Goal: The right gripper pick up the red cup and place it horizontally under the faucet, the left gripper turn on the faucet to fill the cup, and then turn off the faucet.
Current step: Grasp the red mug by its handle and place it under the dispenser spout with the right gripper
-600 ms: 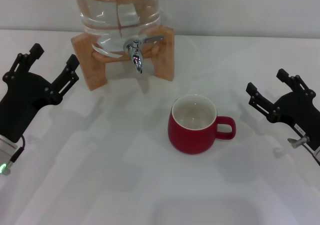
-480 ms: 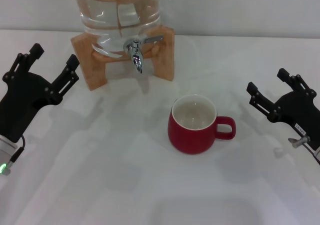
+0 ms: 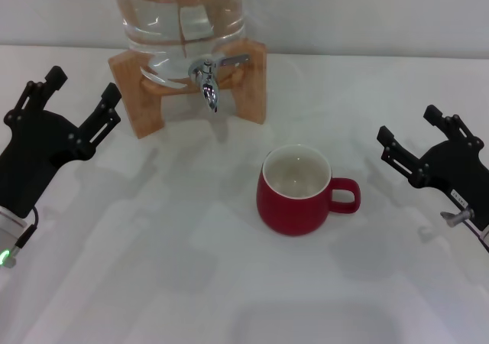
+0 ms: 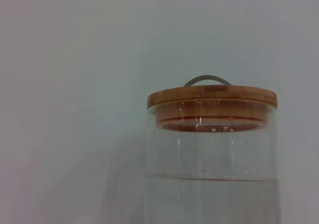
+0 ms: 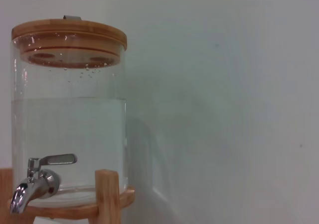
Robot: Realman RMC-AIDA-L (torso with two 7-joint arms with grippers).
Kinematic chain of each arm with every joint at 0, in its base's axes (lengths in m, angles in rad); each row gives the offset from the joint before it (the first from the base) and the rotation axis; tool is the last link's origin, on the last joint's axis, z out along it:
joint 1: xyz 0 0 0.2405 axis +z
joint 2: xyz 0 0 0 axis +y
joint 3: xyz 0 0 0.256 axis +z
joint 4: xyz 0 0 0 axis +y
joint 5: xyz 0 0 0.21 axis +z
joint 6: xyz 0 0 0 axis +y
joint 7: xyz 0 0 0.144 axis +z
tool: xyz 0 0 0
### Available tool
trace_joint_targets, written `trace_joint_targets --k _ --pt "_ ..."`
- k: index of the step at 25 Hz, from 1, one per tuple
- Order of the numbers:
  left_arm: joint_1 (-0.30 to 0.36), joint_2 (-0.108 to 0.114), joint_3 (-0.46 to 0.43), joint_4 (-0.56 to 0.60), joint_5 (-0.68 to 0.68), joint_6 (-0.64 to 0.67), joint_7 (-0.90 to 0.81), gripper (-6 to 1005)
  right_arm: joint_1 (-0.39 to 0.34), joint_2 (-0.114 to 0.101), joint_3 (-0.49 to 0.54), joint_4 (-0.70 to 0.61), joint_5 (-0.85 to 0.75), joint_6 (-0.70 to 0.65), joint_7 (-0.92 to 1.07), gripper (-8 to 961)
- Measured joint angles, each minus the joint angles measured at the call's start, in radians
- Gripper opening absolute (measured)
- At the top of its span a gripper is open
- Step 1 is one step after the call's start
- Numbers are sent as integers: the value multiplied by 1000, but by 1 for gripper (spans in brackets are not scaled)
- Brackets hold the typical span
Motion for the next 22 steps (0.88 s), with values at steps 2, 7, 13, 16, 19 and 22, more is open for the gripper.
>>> trace_joint_targets --k 2,7,13,16,19,22 --pt "0 0 0 0 0 0 0 861 -3 0 -2 -1 0 0 0 860" --pt "-2 0 0 0 0 3 0 861 -15 0 -6 -1 0 -7 0 860" --pt "-4 0 -1 0 0 7 0 861 -37 0 -13 -1 -6 -20 -1 859" --pt "-7 1 -6 -7 0 8 0 861 -50 -1 -27 -1 -9 -34 -1 859" --pt "-15 2 -7 -19 -7 8 0 861 -59 -1 -49 0 -9 -47 -1 859" --pt "-20 4 -8 -29 -17 8 3 861 -61 -2 -84 0 -7 -55 -2 859"
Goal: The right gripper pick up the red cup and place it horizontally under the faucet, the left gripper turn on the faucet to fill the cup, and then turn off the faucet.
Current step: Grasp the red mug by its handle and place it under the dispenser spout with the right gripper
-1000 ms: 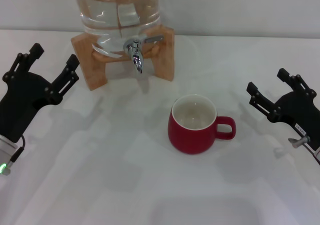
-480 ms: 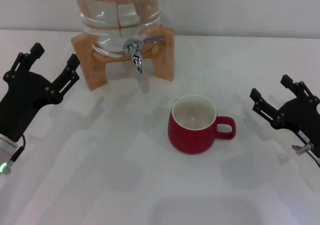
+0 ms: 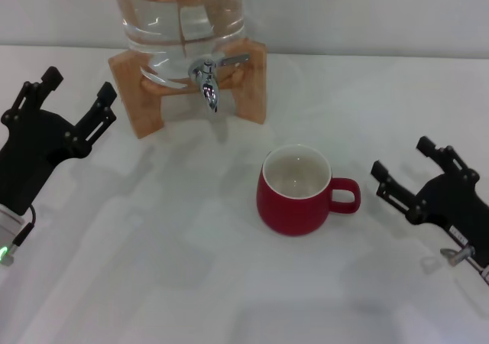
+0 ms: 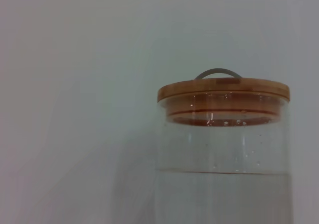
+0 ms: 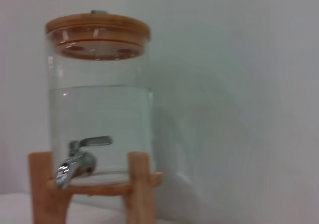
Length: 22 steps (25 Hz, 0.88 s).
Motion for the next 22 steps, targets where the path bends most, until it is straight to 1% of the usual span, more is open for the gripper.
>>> trace_joint_targets --k 9,22 --pt "-20 1 -2 -22 -9 1 5 861 -17 -1 -77 0 -2 -12 -3 859" --pt "-24 1 -2 -22 -9 1 5 861 -19 -2 -110 -1 -2 8 -5 859"
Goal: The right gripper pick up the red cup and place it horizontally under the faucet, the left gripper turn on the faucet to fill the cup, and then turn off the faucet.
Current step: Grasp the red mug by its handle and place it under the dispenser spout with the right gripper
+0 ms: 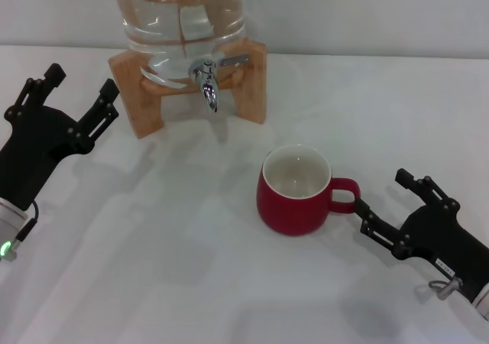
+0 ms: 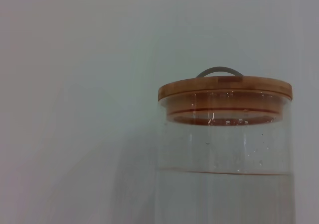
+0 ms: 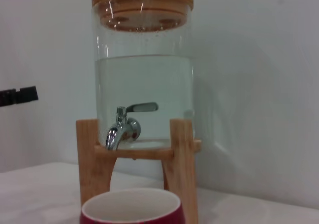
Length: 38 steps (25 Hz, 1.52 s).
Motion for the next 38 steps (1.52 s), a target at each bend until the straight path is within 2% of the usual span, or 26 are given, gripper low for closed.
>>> trace_joint_targets --k 38 --pt "-1 -2 0 -1 0 0 -3 861 60 9 5 15 6 136 -26 860"
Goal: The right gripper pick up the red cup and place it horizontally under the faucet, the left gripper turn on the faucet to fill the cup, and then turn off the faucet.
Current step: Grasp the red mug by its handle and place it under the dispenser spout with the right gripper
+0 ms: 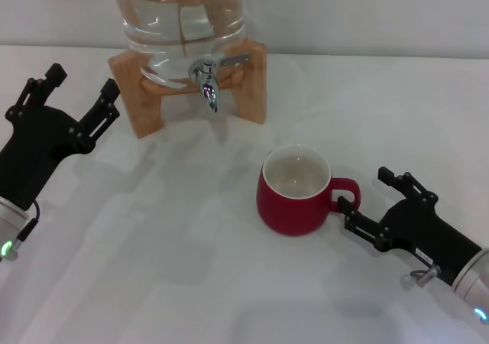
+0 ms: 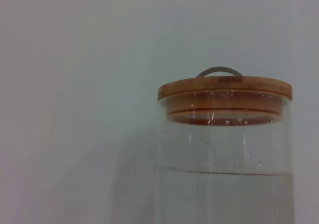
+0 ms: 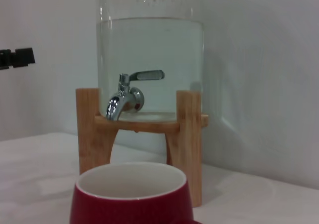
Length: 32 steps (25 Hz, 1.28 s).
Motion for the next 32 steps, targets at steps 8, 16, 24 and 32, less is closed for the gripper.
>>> trace_joint_targets --k 8,16,24,32 --pt "0 0 0 0 0 0 -1 861 10 0 10 0 2 18 0 860" --pt "-3 0 0 0 0 0 -1 861 13 1 33 0 5 37 0 856" --pt "-12 0 0 -8 0 0 -1 861 17 2 33 2 17 53 0 852" --pt "-16 0 0 -11 0 0 -2 861 17 2 33 11 28 52 0 848"
